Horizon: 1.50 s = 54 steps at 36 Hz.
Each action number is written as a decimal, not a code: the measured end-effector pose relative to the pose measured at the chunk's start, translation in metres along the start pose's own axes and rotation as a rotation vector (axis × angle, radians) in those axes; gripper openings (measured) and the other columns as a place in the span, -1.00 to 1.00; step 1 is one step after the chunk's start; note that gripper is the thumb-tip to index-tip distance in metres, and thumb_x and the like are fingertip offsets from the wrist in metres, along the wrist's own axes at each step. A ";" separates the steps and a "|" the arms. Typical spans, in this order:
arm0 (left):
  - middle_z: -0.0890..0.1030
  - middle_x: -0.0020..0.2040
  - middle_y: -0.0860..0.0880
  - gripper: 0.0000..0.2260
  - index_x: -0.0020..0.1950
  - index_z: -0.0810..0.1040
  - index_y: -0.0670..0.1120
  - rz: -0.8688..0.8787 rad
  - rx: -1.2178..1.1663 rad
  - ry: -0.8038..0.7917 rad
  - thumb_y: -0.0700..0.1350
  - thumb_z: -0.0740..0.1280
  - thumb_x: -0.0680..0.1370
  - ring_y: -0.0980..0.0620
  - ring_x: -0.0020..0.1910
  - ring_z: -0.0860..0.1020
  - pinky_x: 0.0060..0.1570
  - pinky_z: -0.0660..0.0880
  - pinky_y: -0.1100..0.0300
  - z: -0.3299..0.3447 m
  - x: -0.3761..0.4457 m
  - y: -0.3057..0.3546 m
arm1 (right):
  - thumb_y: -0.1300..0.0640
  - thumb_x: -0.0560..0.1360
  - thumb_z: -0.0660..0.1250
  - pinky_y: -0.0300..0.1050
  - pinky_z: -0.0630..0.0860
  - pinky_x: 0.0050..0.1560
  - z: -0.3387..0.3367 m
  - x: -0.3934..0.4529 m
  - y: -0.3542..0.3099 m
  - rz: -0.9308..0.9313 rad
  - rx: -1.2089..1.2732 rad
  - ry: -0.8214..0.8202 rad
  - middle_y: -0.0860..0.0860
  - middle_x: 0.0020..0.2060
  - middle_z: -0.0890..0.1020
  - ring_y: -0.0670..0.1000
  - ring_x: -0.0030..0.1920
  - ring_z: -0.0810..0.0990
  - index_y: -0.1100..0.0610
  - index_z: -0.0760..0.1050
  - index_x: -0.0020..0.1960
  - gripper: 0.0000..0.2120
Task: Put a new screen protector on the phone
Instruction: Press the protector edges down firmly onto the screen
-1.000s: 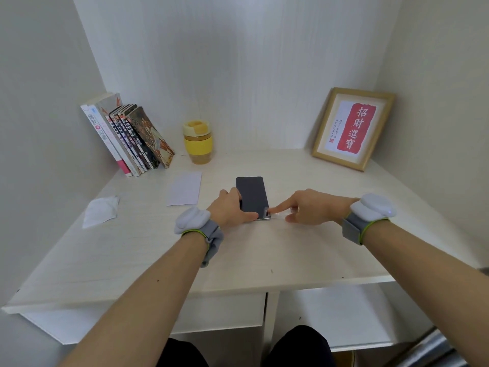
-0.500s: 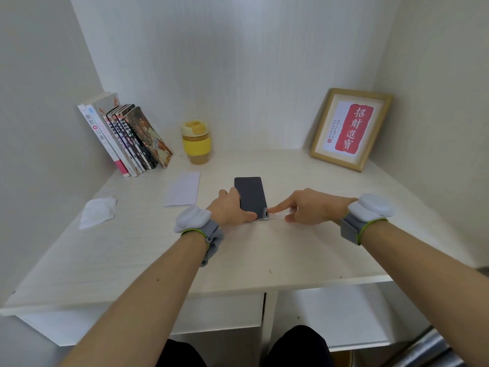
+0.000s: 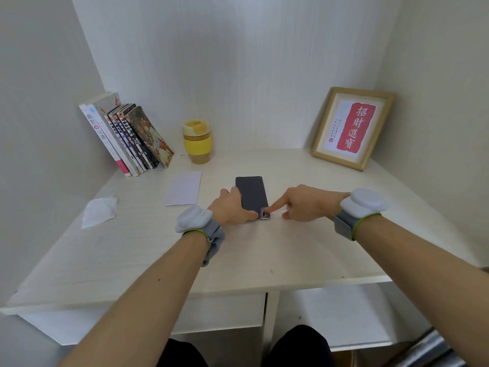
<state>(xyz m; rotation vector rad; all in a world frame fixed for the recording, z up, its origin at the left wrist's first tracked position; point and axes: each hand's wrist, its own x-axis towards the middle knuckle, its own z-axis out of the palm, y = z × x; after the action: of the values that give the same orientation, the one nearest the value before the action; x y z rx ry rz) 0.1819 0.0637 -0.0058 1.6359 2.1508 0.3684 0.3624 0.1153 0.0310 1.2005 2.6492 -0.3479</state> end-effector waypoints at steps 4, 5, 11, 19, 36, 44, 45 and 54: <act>0.33 0.24 -0.12 -0.42 0.31 0.30 -0.11 -0.012 -0.009 0.007 0.14 0.41 0.44 -0.11 0.17 0.47 0.09 0.45 0.10 0.001 0.002 0.001 | 0.15 0.61 0.17 -0.12 0.41 0.22 -0.002 -0.001 -0.003 -0.001 -0.026 -0.004 0.03 0.21 0.48 0.07 0.15 0.46 -0.25 0.38 0.40 -0.55; 0.34 0.24 -0.12 -0.42 0.31 0.30 -0.12 -0.017 -0.009 0.009 0.13 0.41 0.44 -0.11 0.17 0.46 0.10 0.46 0.09 0.001 0.002 0.000 | 0.15 0.61 0.17 -0.12 0.41 0.21 -0.001 -0.001 -0.003 -0.001 -0.024 -0.005 0.03 0.20 0.48 0.06 0.12 0.46 -0.25 0.38 0.40 -0.55; 0.35 0.25 -0.14 -0.44 0.31 0.29 -0.13 -0.012 0.009 0.025 0.12 0.39 0.46 -0.13 0.18 0.46 0.12 0.47 0.06 0.002 0.004 0.000 | 0.14 0.61 0.17 -0.14 0.39 0.16 -0.001 0.000 -0.001 0.003 0.011 -0.004 -0.04 0.05 0.40 0.01 0.03 0.41 -0.25 0.38 0.40 -0.56; 0.34 0.25 -0.15 -0.42 0.33 0.27 -0.14 0.010 0.029 0.031 0.14 0.39 0.47 -0.14 0.19 0.46 0.15 0.44 0.06 0.002 0.003 -0.001 | 0.03 0.57 0.25 -0.23 0.33 0.04 0.009 0.001 0.009 -0.004 0.245 0.036 -0.09 -0.06 0.49 -0.07 -0.07 0.47 -0.23 0.37 0.40 -0.58; 0.37 0.21 -0.12 -0.47 0.28 0.31 -0.12 0.014 -0.019 0.032 0.16 0.37 0.48 -0.11 0.13 0.48 0.04 0.44 0.12 0.001 0.000 -0.004 | 0.08 0.58 0.17 -0.01 0.45 0.05 0.039 0.029 0.008 0.429 0.172 0.358 0.17 0.21 0.47 0.21 0.16 0.51 0.14 0.34 0.35 -0.65; 0.35 0.28 -0.14 -0.40 0.36 0.27 -0.15 0.019 0.032 0.059 0.20 0.32 0.50 -0.14 0.20 0.46 0.13 0.43 0.08 0.003 -0.002 -0.001 | 0.19 0.57 0.17 -0.06 0.33 -0.05 0.051 0.042 -0.003 0.514 0.007 0.473 0.14 0.14 0.41 0.17 0.11 0.46 0.15 0.48 0.17 -0.78; 0.34 0.28 -0.14 -0.39 0.37 0.27 -0.16 0.019 0.039 0.061 0.21 0.32 0.50 -0.14 0.20 0.46 0.13 0.43 0.08 0.003 -0.002 -0.001 | 0.19 0.56 0.17 -0.06 0.33 0.00 0.052 0.043 -0.004 0.529 -0.024 0.479 0.13 0.14 0.42 0.16 0.12 0.45 0.13 0.50 0.15 -0.79; 0.36 0.25 -0.15 -0.40 0.33 0.32 -0.17 0.030 0.064 0.071 0.21 0.34 0.49 -0.14 0.15 0.48 0.12 0.46 0.06 0.007 0.001 -0.004 | -0.03 0.62 0.11 0.00 0.39 0.07 0.047 0.041 -0.008 0.311 -0.086 0.590 0.13 0.11 0.52 0.16 0.14 0.47 0.14 0.56 0.12 -0.66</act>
<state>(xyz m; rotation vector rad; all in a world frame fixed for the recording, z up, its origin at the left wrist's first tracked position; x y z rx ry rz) 0.1816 0.0632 -0.0136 1.7165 2.2134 0.3751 0.3346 0.1253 -0.0244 1.8856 2.8126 0.2078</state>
